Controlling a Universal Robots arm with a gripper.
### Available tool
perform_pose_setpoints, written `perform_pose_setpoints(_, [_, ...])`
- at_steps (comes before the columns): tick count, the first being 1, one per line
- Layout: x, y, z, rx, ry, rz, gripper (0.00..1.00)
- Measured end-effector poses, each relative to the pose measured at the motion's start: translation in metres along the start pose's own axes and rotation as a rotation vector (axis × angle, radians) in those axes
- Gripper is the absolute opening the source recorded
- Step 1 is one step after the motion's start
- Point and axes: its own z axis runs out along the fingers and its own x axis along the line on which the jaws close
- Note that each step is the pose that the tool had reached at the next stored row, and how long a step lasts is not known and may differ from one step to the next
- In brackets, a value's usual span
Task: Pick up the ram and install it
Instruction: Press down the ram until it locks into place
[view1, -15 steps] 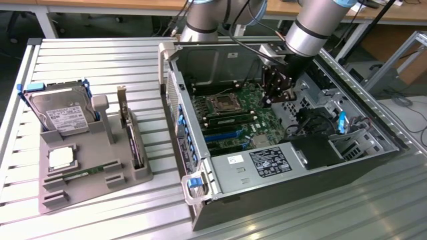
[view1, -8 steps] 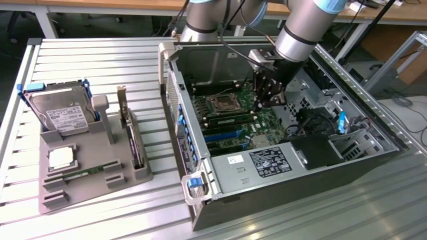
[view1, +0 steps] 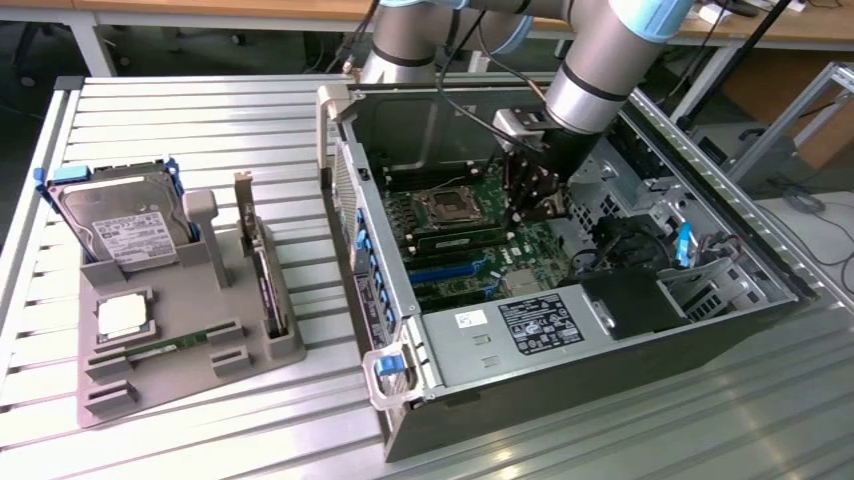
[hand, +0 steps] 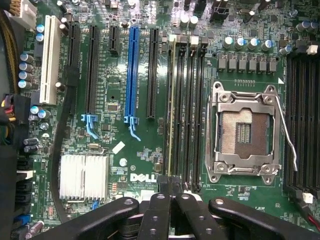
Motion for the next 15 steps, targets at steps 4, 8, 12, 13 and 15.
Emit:
perform_pose_setpoints(4, [0.000,-0.0003,0.0030,0.0000,-0.0001,0.000,0.11])
perform_pose_setpoints(8, [0.000,-0.0006,0.0055,-0.0001,0.0002,0.000,0.11])
perform_pose_setpoints(12, [0.000,-0.0001,-0.0011,0.0001,-0.0003,0.000,0.11])
perform_pose_setpoints(13, [0.000,0.0008,-0.0081,-0.0001,0.0001,-0.001,0.11])
perform_pose_setpoints(15, [0.000,0.0072,-0.0075,0.0000,0.0004,-0.002,0.11])
